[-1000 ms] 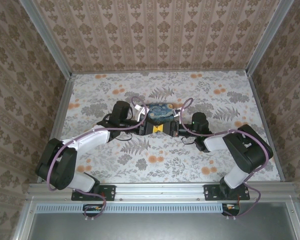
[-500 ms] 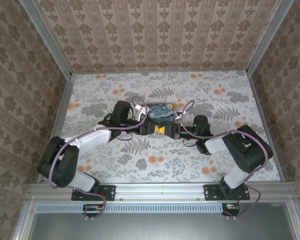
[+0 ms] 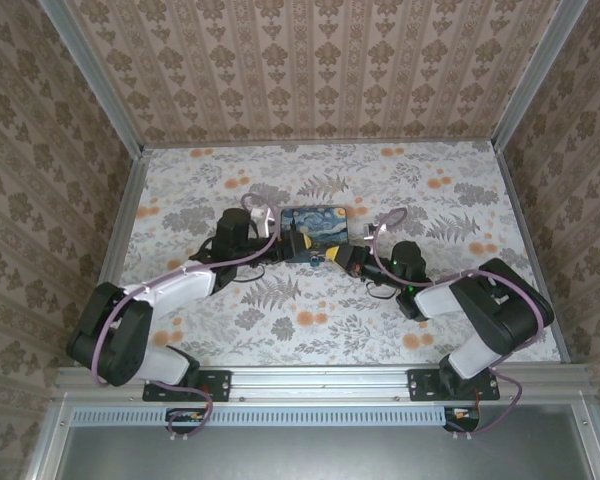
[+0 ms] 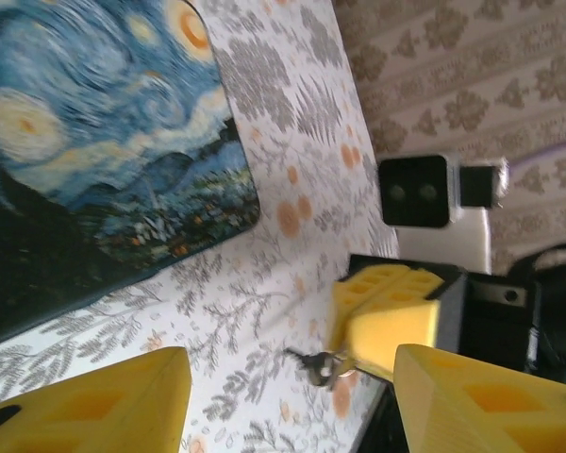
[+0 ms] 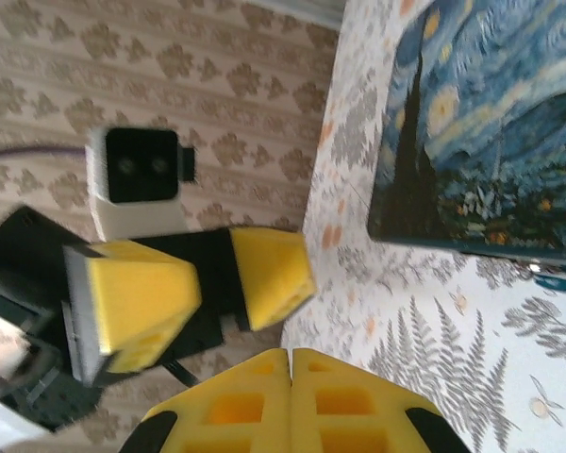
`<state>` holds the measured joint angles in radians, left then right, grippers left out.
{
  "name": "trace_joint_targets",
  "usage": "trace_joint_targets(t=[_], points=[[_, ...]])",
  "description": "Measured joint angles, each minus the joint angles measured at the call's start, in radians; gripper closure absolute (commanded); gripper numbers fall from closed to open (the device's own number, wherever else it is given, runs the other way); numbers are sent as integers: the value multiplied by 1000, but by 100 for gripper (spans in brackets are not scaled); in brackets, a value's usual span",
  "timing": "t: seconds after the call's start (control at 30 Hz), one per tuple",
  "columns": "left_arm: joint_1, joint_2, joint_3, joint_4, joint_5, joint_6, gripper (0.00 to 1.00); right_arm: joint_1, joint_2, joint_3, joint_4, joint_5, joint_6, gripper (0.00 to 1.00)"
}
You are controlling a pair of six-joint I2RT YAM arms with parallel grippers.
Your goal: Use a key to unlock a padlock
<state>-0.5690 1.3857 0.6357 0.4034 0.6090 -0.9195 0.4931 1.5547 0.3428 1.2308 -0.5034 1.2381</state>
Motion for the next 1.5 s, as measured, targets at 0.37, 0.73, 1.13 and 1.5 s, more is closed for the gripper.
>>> trace_joint_targets(t=[0.37,0.73,1.13,1.5], points=[[-73,-1,-106,286,-207,-274,53,149,-125,-3,-27,354,68,100],[-112,9,-124,471,-304,-365,56,223,-119,8,-58,517,77,100],[-153,49,-125,522,-323,-372,60,226,-82,16,-53,553,101,100],[-191,172,-125,595,-330,-396,62,226,-66,16,-53,554,103,100]])
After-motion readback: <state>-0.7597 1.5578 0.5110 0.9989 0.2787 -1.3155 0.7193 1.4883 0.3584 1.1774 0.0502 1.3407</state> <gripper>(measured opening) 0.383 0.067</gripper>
